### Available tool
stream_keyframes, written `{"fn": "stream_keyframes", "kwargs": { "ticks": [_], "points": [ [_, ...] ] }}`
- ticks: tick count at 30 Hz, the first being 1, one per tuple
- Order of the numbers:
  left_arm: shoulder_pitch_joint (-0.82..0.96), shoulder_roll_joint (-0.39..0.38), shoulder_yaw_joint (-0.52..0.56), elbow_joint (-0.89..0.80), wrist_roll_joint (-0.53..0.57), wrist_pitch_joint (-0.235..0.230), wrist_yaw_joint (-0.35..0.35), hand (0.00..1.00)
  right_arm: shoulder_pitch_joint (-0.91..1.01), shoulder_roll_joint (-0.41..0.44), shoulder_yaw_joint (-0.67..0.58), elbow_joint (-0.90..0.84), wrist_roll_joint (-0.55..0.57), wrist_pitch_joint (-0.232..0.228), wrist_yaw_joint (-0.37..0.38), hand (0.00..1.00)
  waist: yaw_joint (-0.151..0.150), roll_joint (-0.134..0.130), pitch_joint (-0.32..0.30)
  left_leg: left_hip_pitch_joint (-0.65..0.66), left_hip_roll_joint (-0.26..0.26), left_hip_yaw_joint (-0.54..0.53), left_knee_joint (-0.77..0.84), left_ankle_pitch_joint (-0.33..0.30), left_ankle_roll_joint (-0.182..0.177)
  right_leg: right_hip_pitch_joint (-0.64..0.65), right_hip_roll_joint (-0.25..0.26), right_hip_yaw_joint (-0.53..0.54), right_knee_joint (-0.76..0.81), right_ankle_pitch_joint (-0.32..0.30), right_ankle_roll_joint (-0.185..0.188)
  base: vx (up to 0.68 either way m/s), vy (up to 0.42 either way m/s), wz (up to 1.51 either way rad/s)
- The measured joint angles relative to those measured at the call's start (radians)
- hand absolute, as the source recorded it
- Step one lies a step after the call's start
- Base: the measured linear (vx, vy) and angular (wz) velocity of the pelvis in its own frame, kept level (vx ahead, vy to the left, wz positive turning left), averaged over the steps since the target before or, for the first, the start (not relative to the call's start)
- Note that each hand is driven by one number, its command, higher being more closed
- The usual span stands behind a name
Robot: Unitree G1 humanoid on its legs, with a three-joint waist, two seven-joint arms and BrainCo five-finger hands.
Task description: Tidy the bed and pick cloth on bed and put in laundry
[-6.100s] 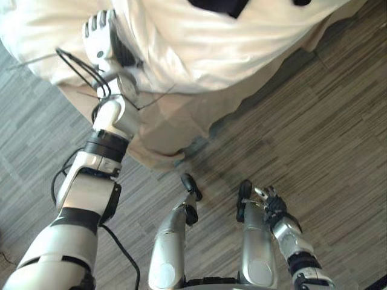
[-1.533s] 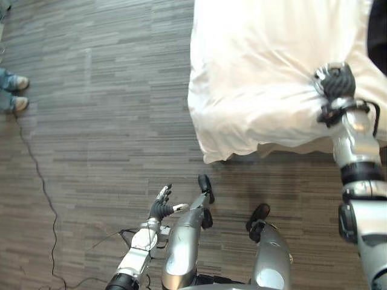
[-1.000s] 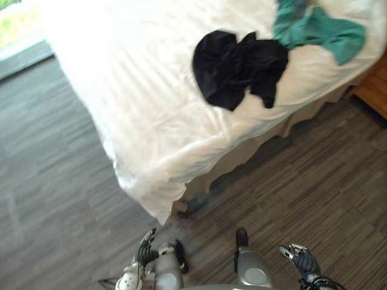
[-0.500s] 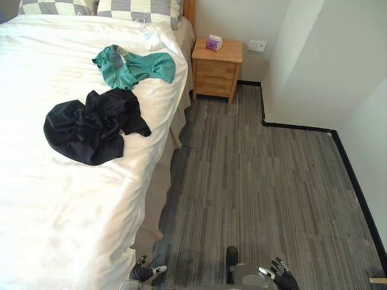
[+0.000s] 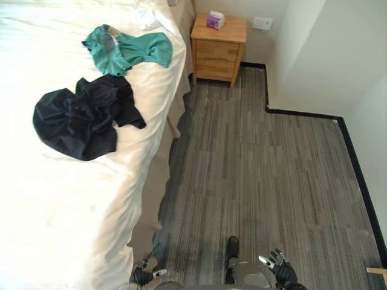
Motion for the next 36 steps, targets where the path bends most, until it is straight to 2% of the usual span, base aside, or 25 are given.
{"fn": "stream_keyframes", "kwargs": {
  "ticks": [1,2,3,4,5,6,8,11,12,13,15,16,17,19,20,21,23,25,28,30,31,32,33,35,36],
  "points": [
    [0.001,-0.002,0.0,-0.005,0.0,-0.001,0.0,0.0,0.001,-0.013,0.005,-0.01,0.006,0.0,0.01,0.0,0.0,0.007,0.004,-0.026,0.021,-0.01,0.082,0.023,0.003,-0.006,0.002,0.01,0.033,-0.023,-0.004,0.11,-0.2,-0.64],
    [0.004,-0.008,0.002,-0.014,0.0,-0.01,0.002,0.0,0.0,-0.041,0.014,-0.024,0.009,0.0,0.024,0.0,0.003,0.017,0.009,-0.096,0.053,-0.062,0.263,0.121,0.028,-0.009,0.007,0.037,0.078,-0.061,-0.009,0.15,-0.161,-0.78],
    [0.014,-0.014,0.004,-0.023,0.0,-0.018,0.002,0.0,0.0,-0.056,0.015,-0.029,-0.005,-0.002,0.034,0.0,0.02,0.014,0.018,-0.181,0.05,-0.151,0.406,0.214,0.023,0.003,0.008,0.08,0.097,-0.086,-0.013,0.18,-0.133,-0.82],
    [0.014,-0.021,0.006,-0.022,-0.001,-0.024,0.002,0.0,-0.002,-0.063,0.014,-0.029,-0.015,-0.002,0.038,0.0,0.021,0.024,0.021,-0.215,0.039,-0.187,0.47,0.168,0.008,0.017,0.008,0.104,0.096,-0.092,-0.016,0.21,-0.068,-0.83],
    [0.013,-0.028,0.02,-0.022,-0.004,-0.035,0.001,0.0,-0.012,-0.078,0.005,-0.017,-0.032,-0.003,0.043,0.0,0.018,0.036,0.029,-0.263,0.011,-0.206,0.519,0.051,0.018,0.051,0.01,0.136,0.086,-0.098,-0.027,0.19,-0.041,-0.57],
    [0.013,-0.028,0.022,-0.022,-0.009,-0.039,0.0,0.0,-0.012,-0.079,0.001,-0.009,-0.044,-0.004,0.044,0.0,0.018,0.036,0.03,-0.279,-0.005,-0.204,0.509,0.018,0.029,0.072,0.008,0.147,0.076,-0.101,-0.028,0.24,-0.06,-0.63],
    [0.022,-0.026,0.027,-0.032,-0.025,-0.049,-0.005,0.0,-0.01,-0.062,0.0,-0.003,-0.066,-0.009,0.052,0.0,0.018,0.02,0.04,-0.309,-0.064,-0.147,0.304,-0.024,0.072,0.168,-0.005,0.174,0.018,-0.123,-0.013,0.26,-0.044,-0.44],
    [0.03,-0.027,0.031,-0.041,-0.053,-0.054,-0.02,0.0,-0.01,-0.035,-0.024,-0.007,-0.066,-0.025,0.051,0.0,0.021,0.017,0.04,-0.338,-0.09,-0.102,-0.114,0.022,0.078,0.232,-0.019,0.148,-0.061,-0.137,0.005,0.28,0.046,-0.43],
    [0.029,-0.026,0.031,-0.04,-0.059,-0.055,-0.021,0.0,-0.011,-0.027,-0.028,-0.01,-0.066,-0.027,0.051,0.0,0.024,0.015,0.041,-0.345,-0.09,-0.099,-0.163,0.063,0.095,0.244,-0.028,0.134,-0.076,-0.14,0.009,0.5,0.114,-0.71],
    [0.031,-0.023,0.034,-0.038,-0.063,-0.055,-0.02,0.0,-0.006,-0.014,-0.027,-0.021,-0.08,-0.027,0.049,0.0,0.034,0.004,0.038,-0.338,-0.095,-0.075,-0.184,0.154,0.107,0.271,-0.057,0.127,-0.093,-0.157,0.036,0.6,0.148,-0.61],
    [0.03,-0.017,0.04,-0.031,-0.069,-0.056,-0.021,0.0,-0.002,-0.011,-0.027,-0.028,-0.101,-0.025,0.048,0.0,0.039,-0.007,0.036,-0.357,-0.105,-0.053,-0.124,0.157,0.132,0.271,-0.095,0.119,-0.086,-0.177,0.067,0.47,0.139,-0.36],
    [0.03,-0.021,0.042,-0.031,-0.072,-0.057,-0.021,0.0,0.001,-0.018,-0.03,-0.025,-0.116,-0.023,0.044,0.0,0.039,0.001,0.03,-0.368,-0.106,-0.049,-0.068,0.116,0.17,0.27,-0.112,0.104,-0.068,-0.191,0.089,0.54,0.188,-0.05],
    [0.027,-0.024,0.046,-0.029,-0.076,-0.053,-0.019,0.0,0.009,-0.013,-0.039,-0.015,-0.131,-0.003,0.034,0.0,0.044,-0.011,0.027,-0.372,-0.126,-0.044,-0.006,0.036,0.211,0.226,-0.165,0.07,0.128,-0.252,0.135,0.67,0.222,0.09],
    [0.026,-0.007,0.055,-0.023,-0.05,-0.042,-0.014,0.0,0.023,0.001,-0.042,-0.01,-0.136,0.008,0.032,0.0,0.043,-0.05,0.019,-0.334,-0.176,-0.047,0.005,-0.002,0.243,0.169,-0.251,0.041,0.444,-0.3,0.167,0.59,0.12,0.34],
    [0.026,0.005,0.058,-0.023,-0.022,-0.041,-0.002,0.0,0.032,0.011,-0.046,-0.009,-0.137,0.008,0.033,0.0,0.041,-0.084,0.022,-0.275,-0.218,-0.054,-0.008,-0.03,0.257,0.125,-0.308,0.032,0.662,-0.253,0.095,0.69,0.009,0.45],
    [0.022,0.016,0.057,-0.017,0.025,-0.04,0.019,0.0,0.031,0.023,-0.046,-0.01,-0.139,0.006,0.035,0.0,0.042,-0.102,0.031,-0.203,-0.247,-0.067,-0.043,-0.051,0.26,0.075,-0.315,0.063,0.839,-0.248,0.09,0.65,-0.039,0.37],
    [0.013,0.024,0.026,-0.012,0.043,-0.025,0.027,0.0,0.033,0.033,-0.035,-0.014,-0.139,0.005,0.035,0.0,0.025,-0.083,0.038,-0.094,-0.25,-0.101,-0.122,-0.058,0.256,-0.003,-0.244,0.064,0.957,-0.284,0.121,0.41,-0.079,0.44],
    [-0.001,0.032,-0.012,-0.012,0.043,-0.015,0.025,0.0,0.048,0.034,-0.008,-0.036,-0.133,-0.003,0.034,0.0,0.014,-0.06,0.047,0.018,-0.248,-0.127,-0.221,-0.045,0.237,-0.091,-0.188,0.011,0.96,-0.327,0.084,0.58,-0.109,0.52],
    [-0.052,0.039,-0.023,-0.012,0.041,0.002,0.022,0.0,0.056,0.035,0.022,-0.059,-0.092,-0.01,0.032,0.0,-0.012,-0.055,0.052,0.127,-0.222,-0.195,-0.296,-0.05,0.22,-0.226,-0.12,-0.056,0.696,-0.332,0.036,0.56,-0.19,0.85],
    [-0.067,0.039,-0.032,-0.015,0.045,0.002,0.016,0.0,0.06,0.039,0.045,-0.062,-0.069,-0.024,0.026,0.0,-0.03,-0.061,0.052,0.184,-0.191,-0.223,-0.322,-0.064,0.15,-0.249,-0.072,-0.039,0.274,-0.166,0.037,0.53,-0.326,1.05],
    [-0.061,0.046,-0.032,-0.017,0.052,0.001,0.014,0.0,0.068,0.043,0.053,-0.069,-0.066,-0.027,0.026,0.0,-0.03,-0.074,0.05,0.206,-0.193,-0.224,-0.331,-0.069,0.132,-0.248,-0.073,-0.022,0.179,-0.108,0.038,0.58,-0.383,0.82],
    [-0.054,0.051,-0.032,-0.011,0.077,0.001,0.014,0.0,0.075,0.045,0.053,-0.072,-0.064,-0.029,0.027,0.0,-0.034,-0.074,0.055,0.256,-0.185,-0.233,-0.342,-0.079,0.104,-0.244,-0.067,0.003,0.216,0.04,-0.012,0.48,-0.316,0.37],
    [-0.051,0.038,-0.026,-0.006,0.082,0.001,0.014,0.0,0.067,0.039,0.052,-0.077,-0.062,-0.03,0.027,0.0,-0.029,-0.063,0.057,0.269,-0.166,-0.23,-0.339,-0.074,0.094,-0.259,-0.053,0.008,0.273,0.016,-0.05,0.6,-0.391,0.0],
    [-0.038,0.007,0.002,-0.004,0.1,-0.006,0.026,0.0,0.052,0.026,0.049,-0.128,-0.061,-0.031,0.021,0.0,-0.035,-0.029,0.062,0.247,-0.119,-0.229,-0.236,-0.013,0.002,-0.309,-0.035,0.006,0.45,-0.138,-0.075,0.53,-0.402,-0.25],
    [-0.034,0.003,0.008,-0.004,0.1,-0.011,0.028,0.0,0.052,0.022,0.047,-0.135,-0.062,-0.028,0.024,0.0,-0.034,-0.022,0.062,0.223,-0.102,-0.235,-0.16,0.008,0.007,-0.303,-0.028,0.004,0.473,-0.175,-0.074,0.5,-0.419,-0.14]
  ]
}}
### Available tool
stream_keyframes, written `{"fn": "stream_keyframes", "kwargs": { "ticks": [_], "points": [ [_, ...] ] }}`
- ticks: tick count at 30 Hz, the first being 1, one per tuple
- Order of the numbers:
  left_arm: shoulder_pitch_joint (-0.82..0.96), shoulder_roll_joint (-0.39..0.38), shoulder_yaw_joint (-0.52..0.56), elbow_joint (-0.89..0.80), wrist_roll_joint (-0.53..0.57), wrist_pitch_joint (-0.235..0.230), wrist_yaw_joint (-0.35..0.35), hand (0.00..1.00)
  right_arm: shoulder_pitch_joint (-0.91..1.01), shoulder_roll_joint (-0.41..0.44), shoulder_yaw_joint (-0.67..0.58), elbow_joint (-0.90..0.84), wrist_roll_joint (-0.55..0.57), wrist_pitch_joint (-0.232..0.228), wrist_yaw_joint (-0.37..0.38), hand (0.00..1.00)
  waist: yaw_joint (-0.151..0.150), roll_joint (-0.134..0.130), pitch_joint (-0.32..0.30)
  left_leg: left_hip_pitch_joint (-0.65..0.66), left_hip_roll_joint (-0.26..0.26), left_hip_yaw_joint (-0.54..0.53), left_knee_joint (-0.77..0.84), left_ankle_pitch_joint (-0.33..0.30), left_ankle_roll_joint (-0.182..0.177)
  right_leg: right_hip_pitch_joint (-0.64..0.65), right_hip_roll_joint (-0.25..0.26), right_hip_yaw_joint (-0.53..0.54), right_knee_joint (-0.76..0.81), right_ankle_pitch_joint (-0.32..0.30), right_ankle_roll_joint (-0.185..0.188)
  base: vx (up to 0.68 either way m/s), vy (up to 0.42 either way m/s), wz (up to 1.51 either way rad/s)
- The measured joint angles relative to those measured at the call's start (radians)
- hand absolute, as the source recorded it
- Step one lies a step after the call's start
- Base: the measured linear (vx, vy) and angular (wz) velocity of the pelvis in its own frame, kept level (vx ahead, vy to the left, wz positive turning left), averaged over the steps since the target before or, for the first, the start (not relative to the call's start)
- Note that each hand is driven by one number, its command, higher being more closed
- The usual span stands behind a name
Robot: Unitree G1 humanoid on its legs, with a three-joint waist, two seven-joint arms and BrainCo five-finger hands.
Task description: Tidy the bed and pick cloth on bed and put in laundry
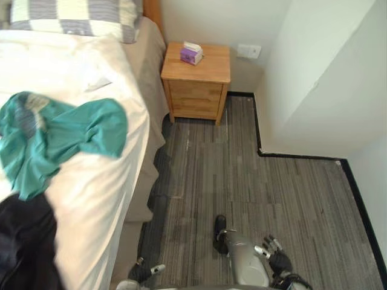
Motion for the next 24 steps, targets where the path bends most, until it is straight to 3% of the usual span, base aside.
{"fn": "stream_keyframes", "kwargs": {
  "ticks": [1,2,3,4,6,7,10,11,12,13,14,15,16,17,18,20,21,24],
  "points": [
    [0.006,-0.011,0.033,0.001,-0.002,-0.014,0.0,0.0,-0.001,-0.007,-0.001,0.001,-0.005,0.004,0.0,0.0,0.002,0.013,0.002,-0.098,0.043,-0.026,0.243,0.1,0.017,0.045,0.028,0.003,0.0,-0.052,0.003,0.6,-0.466,-0.28],
    [0.016,-0.033,0.056,0.0,-0.004,-0.036,0.007,0.0,0.003,-0.022,0.006,0.003,-0.02,0.005,0.008,0.0,0.014,0.043,0.007,-0.251,0.101,-0.089,0.562,0.246,0.005,0.151,0.08,0.009,-0.069,-0.078,-0.006,0.61,-0.437,-0.31],
    [0.016,-0.036,0.065,0.0,-0.005,-0.045,0.009,0.0,0.001,-0.026,0.005,0.01,-0.021,0.004,0.009,0.0,0.021,0.052,0.013,-0.309,0.11,-0.103,0.665,0.19,0.011,0.204,0.096,0.012,-0.1,-0.087,-0.011,0.62,-0.356,-0.27],
    [0.016,-0.036,0.068,-0.012,-0.006,-0.067,0.016,0.0,-0.012,-0.029,0.005,0.048,-0.033,0.002,0.018,0.0,0.032,0.046,0.027,-0.392,0.093,-0.113,0.75,0.095,0.022,0.309,0.104,0.016,-0.153,-0.094,-0.007,0.51,-0.226,-0.1],
    [0.017,-0.035,0.067,-0.03,-0.006,-0.081,0.016,0.0,-0.012,-0.03,0.005,0.082,-0.048,0.0,0.033,0.0,0.053,0.03,0.029,-0.455,0.06,-0.091,0.707,0.046,0.048,0.395,0.098,0.023,-0.205,-0.098,-0.004,0.48,-0.19,-0.17],
    [0.029,-0.044,0.068,-0.054,-0.006,-0.101,0.017,0.0,-0.012,-0.028,0.005,0.074,-0.061,-0.002,0.05,0.0,0.076,0.035,0.022,-0.528,0.035,-0.005,0.569,0.018,0.079,0.475,0.09,0.043,-0.26,-0.116,0.012,0.5,-0.136,-0.34],
    [0.041,-0.053,0.066,-0.076,-0.025,-0.121,0.017,0.0,-0.017,-0.021,0.005,0.057,-0.083,-0.012,0.07,0.0,0.08,0.033,0.015,-0.571,0.021,0.239,0.19,0.038,0.09,0.573,0.071,0.021,-0.342,-0.143,0.046,0.54,-0.106,0.01],
    [0.042,-0.045,0.052,-0.07,-0.034,-0.117,0.019,0.0,-0.008,-0.015,0.005,0.06,-0.097,-0.025,0.07,0.0,0.077,0.041,-0.002,-0.564,0.01,0.387,0.012,0.09,0.134,0.629,0.072,-0.023,-0.395,-0.158,0.07,0.63,-0.045,0.64],
    [0.042,-0.046,0.053,-0.066,-0.047,-0.114,0.018,0.0,-0.003,-0.012,0.005,0.069,-0.098,-0.026,0.066,0.0,0.085,0.027,-0.013,-0.551,0.001,0.456,-0.02,0.141,0.214,0.671,0.062,-0.047,-0.415,-0.183,0.093,0.77,-0.049,0.68],
    [0.041,-0.041,0.055,-0.067,-0.061,-0.11,0.018,0.0,-0.003,-0.004,0.008,0.077,-0.101,-0.026,0.065,0.0,0.09,0.004,-0.03,-0.544,-0.01,0.492,-0.012,0.148,0.246,0.681,0.04,-0.061,-0.414,-0.207,0.108,0.7,-0.034,0.66],
    [0.042,-0.023,0.058,-0.065,-0.072,-0.089,0.018,0.0,-0.011,0.004,0.007,0.08,-0.115,-0.024,0.05,0.0,0.103,-0.018,-0.083,-0.574,-0.038,0.498,0.032,0.095,0.308,0.653,-0.003,-0.092,-0.344,-0.247,0.148,0.72,-0.047,0.68],
    [0.026,-0.028,0.058,-0.058,-0.072,-0.07,0.018,0.0,-0.042,-0.002,0.006,0.093,-0.121,-0.016,0.037,0.0,0.106,-0.014,-0.087,-0.579,-0.047,0.475,0.059,0.06,0.339,0.589,-0.037,-0.123,-0.163,-0.251,0.157,0.71,-0.044,0.7],
    [0.02,-0.025,0.056,-0.054,-0.071,-0.063,0.017,0.0,-0.062,-0.007,0.006,0.097,-0.127,-0.014,0.03,0.0,0.108,-0.016,-0.089,-0.572,-0.061,0.455,0.056,0.048,0.339,0.537,-0.073,-0.137,-0.021,-0.239,0.169,0.69,-0.024,0.86],
    [0.009,-0.015,0.052,-0.045,-0.072,-0.062,0.017,0.0,-0.096,-0.004,0.006,0.099,-0.14,-0.006,0.026,0.0,0.104,-0.026,-0.087,-0.54,-0.094,0.403,0.04,0.027,0.335,0.425,-0.138,-0.125,0.277,-0.175,0.157,0.66,-0.034,1.21],
    [0.002,-0.009,0.031,-0.035,-0.09,-0.062,0.019,0.0,-0.108,-0.003,0.006,0.108,-0.157,-0.001,0.021,0.0,0.1,-0.025,-0.086,-0.484,-0.12,0.334,0.009,0.025,0.332,0.386,-0.158,-0.113,0.396,-0.179,0.157,0.78,-0.099,1.46],
    [0.005,-0.004,-0.016,-0.031,-0.127,-0.065,0.019,0.0,-0.104,-0.003,0.015,0.113,-0.176,0.002,0.012,0.0,0.095,-0.004,-0.076,-0.351,-0.141,0.203,-0.068,0.033,0.318,0.378,-0.138,-0.114,0.408,-0.195,0.141,0.67,-0.19,1.76],
    [0.005,-0.002,-0.029,-0.026,-0.159,-0.065,0.018,0.0,-0.099,-0.008,0.033,0.115,-0.178,0.004,0.007,0.0,0.088,0.019,-0.072,-0.289,-0.14,0.121,-0.116,0.045,0.3,0.357,-0.128,-0.104,0.353,-0.211,0.144,0.51,-0.251,2.05],
    [-0.01,-0.01,-0.028,-0.025,-0.241,-0.065,0.018,0.0,-0.086,-0.008,0.041,0.109,-0.174,0.003,0.0,0.0,0.08,0.019,-0.08,-0.248,-0.126,-0.074,-0.165,0.059,0.276,0.261,-0.09,-0.005,0.148,-0.213,0.145,0.42,-0.354,2.25]
  ]
}}
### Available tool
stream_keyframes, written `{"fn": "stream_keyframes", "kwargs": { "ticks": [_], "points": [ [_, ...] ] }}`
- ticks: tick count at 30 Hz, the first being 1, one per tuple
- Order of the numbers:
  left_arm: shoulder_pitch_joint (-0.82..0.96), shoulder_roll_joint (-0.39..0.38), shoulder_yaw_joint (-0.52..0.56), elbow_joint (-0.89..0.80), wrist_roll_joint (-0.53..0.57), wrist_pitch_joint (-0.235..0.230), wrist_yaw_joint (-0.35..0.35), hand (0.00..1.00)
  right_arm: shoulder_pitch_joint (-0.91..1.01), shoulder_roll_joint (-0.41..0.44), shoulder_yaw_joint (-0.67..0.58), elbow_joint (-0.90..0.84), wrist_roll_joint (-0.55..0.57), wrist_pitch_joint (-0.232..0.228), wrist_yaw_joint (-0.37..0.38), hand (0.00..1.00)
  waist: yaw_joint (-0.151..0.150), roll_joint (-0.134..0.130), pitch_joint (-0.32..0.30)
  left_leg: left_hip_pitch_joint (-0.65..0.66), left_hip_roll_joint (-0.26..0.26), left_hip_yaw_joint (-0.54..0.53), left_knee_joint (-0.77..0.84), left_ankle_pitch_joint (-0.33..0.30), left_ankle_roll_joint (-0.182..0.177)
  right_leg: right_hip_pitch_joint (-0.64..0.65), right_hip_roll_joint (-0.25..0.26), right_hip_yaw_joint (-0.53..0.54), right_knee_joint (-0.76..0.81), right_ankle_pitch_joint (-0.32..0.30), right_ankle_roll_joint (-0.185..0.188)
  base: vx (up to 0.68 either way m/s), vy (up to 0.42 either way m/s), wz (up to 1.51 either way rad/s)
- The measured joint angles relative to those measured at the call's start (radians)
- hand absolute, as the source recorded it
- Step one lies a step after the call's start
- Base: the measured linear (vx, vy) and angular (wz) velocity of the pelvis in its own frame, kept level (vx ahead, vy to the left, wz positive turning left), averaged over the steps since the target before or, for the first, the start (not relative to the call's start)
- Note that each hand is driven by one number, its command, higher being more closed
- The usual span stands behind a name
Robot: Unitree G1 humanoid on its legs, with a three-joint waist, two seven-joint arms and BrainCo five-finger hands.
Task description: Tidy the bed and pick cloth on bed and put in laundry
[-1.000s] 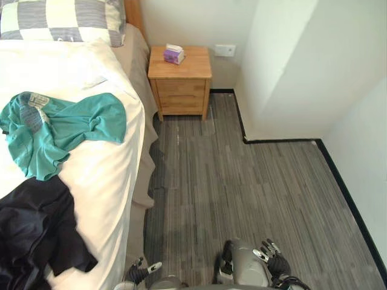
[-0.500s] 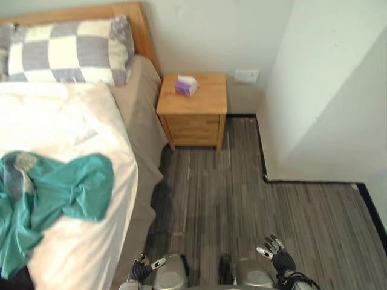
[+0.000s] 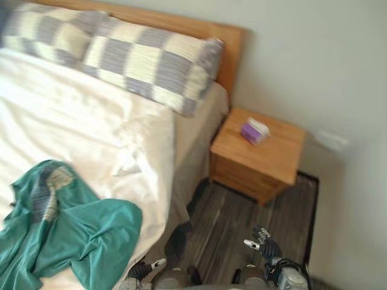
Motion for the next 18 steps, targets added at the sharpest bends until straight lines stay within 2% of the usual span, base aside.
{"fn": "stream_keyframes", "kwargs": {
  "ticks": [1,2,3,4,5,6,7,9,10,11,12,13,14,16,18],
  "points": [
    [-0.013,-0.011,0.008,0.0,-0.017,-0.004,0.0,0.0,0.02,0.001,-0.004,-0.005,0.001,0.003,-0.01,0.0,0.0,-0.001,-0.001,-0.01,0.007,-0.123,0.002,0.005,-0.008,-0.045,0.022,0.135,-0.15,0.023,0.006,0.33,-0.466,2.68],
    [-0.015,-0.022,0.021,0.0,-0.026,-0.016,0.0,0.0,0.03,0.009,-0.007,-0.017,0.009,0.012,-0.021,0.0,0.001,-0.007,-0.01,-0.024,0.008,-0.211,0.01,0.0,-0.044,-0.055,0.033,0.275,-0.279,0.07,0.007,0.31,-0.486,2.84],
    [-0.015,-0.025,0.028,0.0,-0.026,-0.023,-0.001,0.0,0.042,0.012,-0.008,-0.022,0.016,0.016,-0.025,0.0,0.001,-0.019,-0.016,-0.032,0.009,-0.251,0.023,-0.013,-0.068,-0.047,0.036,0.341,-0.352,0.106,0.016,0.36,-0.651,2.85],
    [-0.008,-0.019,0.068,-0.001,-0.032,-0.039,-0.01,0.0,0.057,0.036,0.0,-0.015,0.02,0.032,-0.029,0.0,0.021,-0.056,-0.026,-0.034,0.0,-0.329,0.065,-0.07,-0.148,-0.019,0.021,0.453,-0.477,0.236,0.022,0.3,-0.604,2.39],
    [-0.004,-0.01,0.113,0.01,-0.033,-0.042,-0.018,0.0,0.057,0.043,0.002,0.002,0.022,0.036,-0.023,0.0,0.037,-0.073,-0.026,-0.028,-0.003,-0.37,0.091,-0.103,-0.181,-0.005,0.013,0.463,-0.449,0.288,0.105,0.24,-0.621,2.06],
    [0.005,-0.036,0.14,0.017,-0.034,-0.039,-0.02,0.0,0.048,0.014,0.009,0.014,0.028,0.039,-0.019,0.0,0.044,-0.039,-0.032,-0.029,0.034,-0.385,0.11,-0.118,-0.192,0.007,0.044,0.424,-0.415,0.273,0.07,0.14,-0.547,1.2],
    [0.061,-0.075,0.182,0.004,-0.035,-0.05,-0.028,0.0,0.046,-0.008,0.012,0.013,0.099,0.038,-0.03,0.0,0.066,-0.007,-0.06,-0.014,0.097,-0.342,0.108,-0.113,-0.206,0.035,0.083,0.381,-0.39,0.22,0.042,0.1,-0.467,0.91],
    [0.103,-0.11,0.227,0.003,-0.037,-0.051,-0.04,0.0,0.018,-0.006,0.016,0.006,0.183,0.034,-0.054,0.0,0.06,0.004,-0.074,-0.006,0.148,-0.296,0.065,-0.064,-0.26,0.052,0.096,0.3,-0.349,0.177,0.009,0.05,-0.406,0.99],
    [0.103,-0.113,0.243,0.003,-0.038,-0.052,-0.046,0.0,0.012,-0.007,0.013,0.004,0.199,0.028,-0.064,0.0,0.06,0.002,-0.078,-0.008,0.16,-0.273,0.05,-0.047,-0.264,0.055,0.092,0.275,-0.344,0.172,0.004,0.01,-0.361,1.36],
    [0.099,-0.114,0.257,-0.002,-0.033,-0.052,-0.051,0.0,0.004,-0.007,-0.01,0.0,0.237,0.01,-0.098,0.0,0.058,0.003,-0.08,-0.025,0.182,-0.191,0.038,-0.01,-0.259,0.079,0.074,0.192,-0.359,0.172,0.001,0.0,-0.257,1.41],
    [0.094,-0.114,0.26,-0.003,-0.033,-0.052,-0.058,0.0,0.007,-0.008,-0.036,-0.016,0.257,0.001,-0.118,0.0,0.053,0.002,-0.079,-0.042,0.194,-0.122,0.052,-0.004,-0.255,0.101,0.061,0.148,-0.373,0.173,-0.002,0.01,-0.302,2.07],
    [0.096,-0.118,0.268,-0.013,0.001,-0.053,-0.066,0.0,0.027,-0.019,-0.098,-0.084,0.293,-0.024,-0.189,0.0,0.055,0.002,-0.079,-0.051,0.218,0.067,0.083,-0.001,-0.258,0.148,0.041,0.067,-0.398,0.173,-0.003,0.01,-0.186,1.77],
    [0.099,-0.119,0.265,-0.013,0.029,-0.053,-0.065,0.0,0.032,-0.028,-0.134,-0.136,0.32,-0.041,-0.224,0.0,0.055,0.003,-0.08,-0.046,0.226,0.163,0.094,0.0,-0.259,0.172,0.03,0.026,-0.408,0.173,-0.003,-0.02,-0.111,1.69],
    [0.104,-0.105,0.253,-0.019,0.059,-0.052,-0.065,0.0,0.029,-0.046,-0.207,-0.222,0.343,-0.056,-0.292,0.0,0.063,-0.021,-0.08,-0.037,0.216,0.233,0.065,0.032,-0.25,0.192,0.003,-0.019,-0.424,0.175,0.001,-0.06,0.06,0.82],
    [0.127,-0.068,0.241,-0.018,0.104,-0.035,-0.067,0.0,0.008,-0.071,-0.303,-0.382,0.313,-0.065,-0.444,0.0,0.056,-0.058,-0.096,-0.003,0.149,0.24,-0.069,0.105,-0.231,0.205,-0.027,-0.027,-0.476,0.201,0.025,-0.11,0.122,0.32]
  ]
}}
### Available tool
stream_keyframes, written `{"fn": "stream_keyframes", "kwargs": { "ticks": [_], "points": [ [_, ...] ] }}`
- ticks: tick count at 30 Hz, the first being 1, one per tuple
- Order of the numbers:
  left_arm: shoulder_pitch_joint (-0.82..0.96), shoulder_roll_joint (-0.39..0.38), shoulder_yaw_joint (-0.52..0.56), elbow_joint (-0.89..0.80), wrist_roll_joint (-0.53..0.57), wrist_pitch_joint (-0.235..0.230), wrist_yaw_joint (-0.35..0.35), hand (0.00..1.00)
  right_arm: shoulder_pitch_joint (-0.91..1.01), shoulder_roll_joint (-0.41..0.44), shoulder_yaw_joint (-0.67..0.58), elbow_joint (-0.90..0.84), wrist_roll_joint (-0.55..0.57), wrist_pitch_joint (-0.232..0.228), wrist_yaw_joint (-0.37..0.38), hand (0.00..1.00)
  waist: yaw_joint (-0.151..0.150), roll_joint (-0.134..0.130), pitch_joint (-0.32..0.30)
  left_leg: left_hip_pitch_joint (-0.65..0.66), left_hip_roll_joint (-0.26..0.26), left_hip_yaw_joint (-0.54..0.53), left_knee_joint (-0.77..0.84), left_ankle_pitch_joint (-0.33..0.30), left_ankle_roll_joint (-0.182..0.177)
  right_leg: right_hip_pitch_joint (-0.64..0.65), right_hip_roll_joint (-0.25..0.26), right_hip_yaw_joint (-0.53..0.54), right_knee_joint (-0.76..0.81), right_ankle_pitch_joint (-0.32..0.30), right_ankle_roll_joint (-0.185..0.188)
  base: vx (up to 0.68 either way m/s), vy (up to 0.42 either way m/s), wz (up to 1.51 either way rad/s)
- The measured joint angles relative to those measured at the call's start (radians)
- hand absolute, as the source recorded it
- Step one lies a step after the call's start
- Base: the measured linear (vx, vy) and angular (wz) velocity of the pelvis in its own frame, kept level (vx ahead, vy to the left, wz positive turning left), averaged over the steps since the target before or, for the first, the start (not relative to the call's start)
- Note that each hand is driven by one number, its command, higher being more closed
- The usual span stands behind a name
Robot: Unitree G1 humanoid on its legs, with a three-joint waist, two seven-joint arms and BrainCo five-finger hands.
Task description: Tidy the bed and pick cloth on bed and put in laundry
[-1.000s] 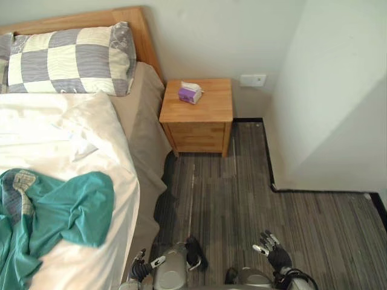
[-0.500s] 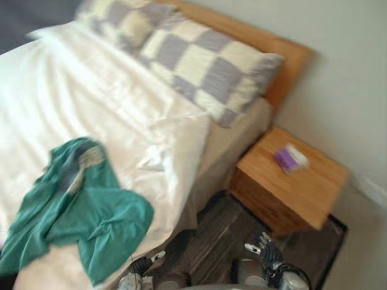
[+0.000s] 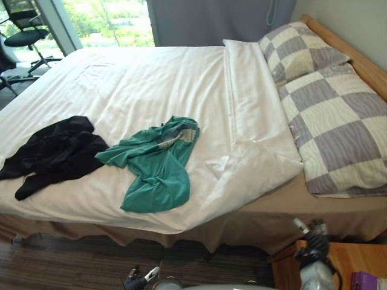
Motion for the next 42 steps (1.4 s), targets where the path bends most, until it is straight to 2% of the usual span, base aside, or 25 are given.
{"fn": "stream_keyframes", "kwargs": {
  "ticks": [1,3,4,6,9,12,15,17,19,20,22,23,24,25,27,29,31,32,38,40,42],
  "points": [
    [0.012,0.006,-0.002,0.001,0.001,0.003,0.0,0.0,-0.001,-0.006,-0.033,-0.038,-0.013,0.0,-0.033,0.0,0.0,-0.008,-0.007,0.013,-0.017,-0.001,-0.046,0.023,0.004,0.0,0.0,-0.001,-0.018,0.012,0.001,-0.04,0.122,0.15],
    [0.022,0.029,-0.007,0.018,0.007,0.006,0.001,0.0,-0.022,-0.057,-0.169,-0.139,-0.063,0.022,-0.148,0.0,-0.006,-0.029,-0.022,0.043,-0.062,-0.011,-0.185,0.1,0.016,0.002,-0.005,-0.011,-0.068,0.051,0.008,0.02,0.102,0.15],
    [0.022,0.032,-0.007,0.023,0.009,0.007,0.0,0.0,-0.027,-0.069,-0.194,-0.162,-0.07,0.026,-0.166,0.0,-0.01,-0.032,-0.024,0.043,-0.067,-0.019,-0.198,0.112,0.019,0.002,-0.006,-0.017,-0.076,0.059,0.011,0.03,0.076,0.23],
    [0.025,0.046,-0.008,0.037,0.039,0.012,-0.003,0.0,-0.048,-0.115,-0.221,-0.292,-0.13,0.069,-0.204,0.0,-0.037,-0.041,-0.025,0.04,-0.082,-0.036,-0.197,0.116,0.024,0.009,-0.018,-0.025,-0.088,0.075,0.014,-0.01,0.069,0.15],
    [0.025,0.063,-0.038,0.036,0.067,0.021,-0.021,0.0,-0.051,-0.155,-0.169,-0.451,-0.228,0.133,-0.189,0.0,-0.054,-0.037,-0.029,0.041,-0.092,-0.043,-0.203,0.116,0.024,0.023,-0.019,-0.028,-0.099,0.079,0.015,-0.05,0.04,0.02],
    [0.022,0.067,-0.066,0.035,0.109,0.029,-0.021,0.0,-0.105,-0.192,-0.073,-0.511,-0.351,0.209,-0.108,0.0,-0.056,-0.032,-0.027,0.038,-0.09,-0.045,-0.204,0.119,0.026,0.02,-0.015,-0.028,-0.101,0.081,0.012,-0.05,0.009,0.0],
    [0.013,0.077,-0.087,0.035,0.128,0.047,-0.02,0.0,-0.171,-0.239,0.08,-0.509,-0.484,0.296,-0.02,0.0,-0.055,-0.016,-0.025,0.028,-0.091,-0.053,-0.204,0.121,0.027,0.02,-0.015,-0.043,-0.116,0.088,0.007,-0.04,0.015,0.09],
    [0.005,0.081,-0.11,0.035,0.152,0.06,-0.018,0.0,-0.233,-0.275,0.189,-0.464,-0.61,0.329,0.027,0.0,-0.055,-0.008,-0.027,0.019,-0.093,-0.061,-0.204,0.132,0.033,0.02,-0.013,-0.05,-0.136,0.107,0.008,0.03,-0.001,0.11],
    [0.002,0.091,-0.123,0.034,0.166,0.065,-0.018,0.0,-0.297,-0.295,0.265,-0.404,-0.665,0.354,0.051,0.0,-0.053,-0.005,-0.026,0.008,-0.093,-0.066,-0.204,0.137,0.035,0.019,-0.011,-0.053,-0.148,0.116,0.01,0.01,0.0,0.11],
    [-0.003,0.101,-0.143,0.033,0.177,0.066,-0.018,0.0,-0.365,-0.312,0.329,-0.344,-0.691,0.384,0.081,0.0,-0.046,-0.004,-0.023,-0.002,-0.093,-0.072,-0.204,0.14,0.035,0.018,-0.008,-0.061,-0.16,0.124,0.004,-0.01,0.002,0.15],
    [-0.022,0.112,-0.159,0.03,0.176,0.073,-0.019,0.0,-0.44,-0.325,0.381,-0.273,-0.711,0.409,0.103,0.0,-0.028,-0.007,-0.007,-0.022,-0.091,-0.077,-0.204,0.145,0.035,0.012,-0.004,-0.074,-0.174,0.135,0.003,-0.04,0.001,0.14],
    [-0.06,0.128,-0.17,0.03,0.172,0.082,-0.02,0.0,-0.516,-0.333,0.422,-0.206,-0.718,0.424,0.11,0.0,-0.024,-0.017,0.014,-0.058,-0.084,-0.088,-0.204,0.159,0.038,-0.01,0.0,-0.077,-0.175,0.142,-0.004,-0.11,0.006,0.23],
    [-0.091,0.146,-0.18,0.029,0.166,0.086,-0.021,0.0,-0.582,-0.338,0.443,-0.162,-0.718,0.436,0.11,0.0,-0.021,-0.014,0.035,-0.087,-0.078,-0.097,-0.204,0.171,0.038,-0.036,0.005,-0.085,-0.172,0.148,-0.013,-0.12,0.015,0.27],
    [-0.134,0.169,-0.191,0.023,0.148,0.086,-0.022,0.0,-0.665,-0.347,0.465,-0.112,-0.722,0.441,0.107,0.0,-0.016,-0.022,0.073,-0.116,-0.073,-0.098,-0.204,0.187,0.039,-0.072,0.012,-0.088,-0.165,0.154,-0.021,-0.17,0.016,0.21],
    [-0.242,0.213,-0.191,0.004,0.09,0.085,-0.024,0.0,-0.852,-0.367,0.474,0.014,-0.766,0.449,0.08,0.0,0.014,-0.032,0.175,-0.192,-0.055,-0.107,-0.2,0.225,0.039,-0.142,0.027,-0.099,-0.157,0.179,-0.042,-0.15,0.011,0.16],
    [-0.289,0.218,-0.192,-0.018,0.058,0.082,-0.023,0.0,-0.939,-0.391,0.503,0.092,-0.81,0.452,0.07,0.0,0.035,-0.026,0.234,-0.218,-0.051,-0.122,-0.197,0.244,0.041,-0.163,0.03,-0.108,-0.148,0.185,-0.05,-0.1,0.003,0.19],
    [-0.296,0.218,-0.198,-0.034,0.045,0.079,-0.022,0.0,-0.997,-0.394,0.533,0.16,-0.85,0.452,0.073,0.0,0.045,-0.022,0.259,-0.244,-0.05,-0.129,-0.197,0.253,0.04,-0.187,0.031,-0.111,-0.141,0.186,-0.052,-0.05,0.009,0.14],
    [-0.305,0.216,-0.206,-0.034,0.035,0.08,-0.021,0.0,-1.025,-0.408,0.55,0.202,-0.874,0.453,0.08,1.0,0.057,-0.016,0.276,-0.255,-0.05,-0.133,-0.197,0.258,0.041,-0.199,0.03,-0.113,-0.135,0.187,-0.053,-0.01,0.01,0.1],
    [-0.308,0.216,-0.289,-0.03,0.014,0.085,-0.021,0.0,-1.085,-0.49,0.573,0.362,-0.911,0.454,0.166,1.0,0.083,0.04,0.311,-0.316,-0.052,-0.164,-0.203,0.275,0.046,-0.242,0.028,-0.135,-0.126,0.189,-0.056,-0.02,0.016,0.14],
    [-0.305,0.217,-0.298,-0.023,0.014,0.083,-0.021,0.0,-1.085,-0.502,0.567,0.363,-0.901,0.43,0.165,1.0,0.082,0.052,0.317,-0.316,-0.052,-0.167,-0.204,0.275,0.046,-0.242,0.028,-0.136,-0.124,0.189,-0.055,-0.01,0.01,0.02],
    [-0.305,0.217,-0.311,-0.023,0.016,0.073,-0.024,0.0,-1.06,-0.507,0.557,0.354,-0.877,0.392,0.142,1.0,0.08,0.054,0.318,-0.314,-0.052,-0.167,-0.203,0.275,0.046,-0.241,0.028,-0.136,-0.123,0.187,-0.054,0.0,0.0,0.0]
  ]
}}
